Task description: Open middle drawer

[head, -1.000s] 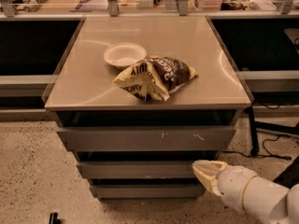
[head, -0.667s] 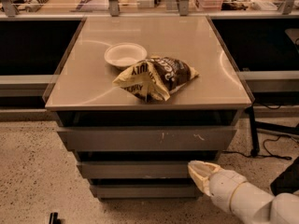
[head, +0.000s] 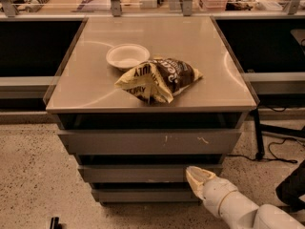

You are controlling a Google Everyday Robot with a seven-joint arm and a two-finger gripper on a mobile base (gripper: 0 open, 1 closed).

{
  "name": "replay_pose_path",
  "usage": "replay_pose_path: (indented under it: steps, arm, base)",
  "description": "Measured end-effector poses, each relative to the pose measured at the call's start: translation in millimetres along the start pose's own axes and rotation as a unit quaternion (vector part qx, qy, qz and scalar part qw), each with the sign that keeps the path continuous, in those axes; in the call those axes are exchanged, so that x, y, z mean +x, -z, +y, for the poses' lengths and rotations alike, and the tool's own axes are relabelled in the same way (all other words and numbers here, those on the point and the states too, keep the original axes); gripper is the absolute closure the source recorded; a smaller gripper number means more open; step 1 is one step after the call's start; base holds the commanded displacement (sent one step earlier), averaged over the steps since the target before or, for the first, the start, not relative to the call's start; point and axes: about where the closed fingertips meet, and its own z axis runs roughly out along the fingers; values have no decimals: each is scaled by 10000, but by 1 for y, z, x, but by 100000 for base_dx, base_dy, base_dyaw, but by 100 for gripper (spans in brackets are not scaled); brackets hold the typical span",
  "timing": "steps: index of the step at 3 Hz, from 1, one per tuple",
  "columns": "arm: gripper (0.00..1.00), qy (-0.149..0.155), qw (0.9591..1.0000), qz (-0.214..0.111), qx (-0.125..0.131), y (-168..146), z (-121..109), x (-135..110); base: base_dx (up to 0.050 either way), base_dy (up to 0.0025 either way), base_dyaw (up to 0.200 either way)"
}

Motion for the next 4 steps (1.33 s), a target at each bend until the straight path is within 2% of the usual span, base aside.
replay_pose_path:
  steps: [1,2,3,4]
  arm:
    - [100,110,9999,64,-5,-5,5,2]
    - [100,379,9989,111,-271,-28,4,22]
    - [100,542,9968,7,-586,-52,-3,42]
    - [100,542,9968,7,-586,-52,-3,42]
  base:
    - [0,0,0]
    - [0,0,0]
    - [0,0,0]
    - [0,0,0]
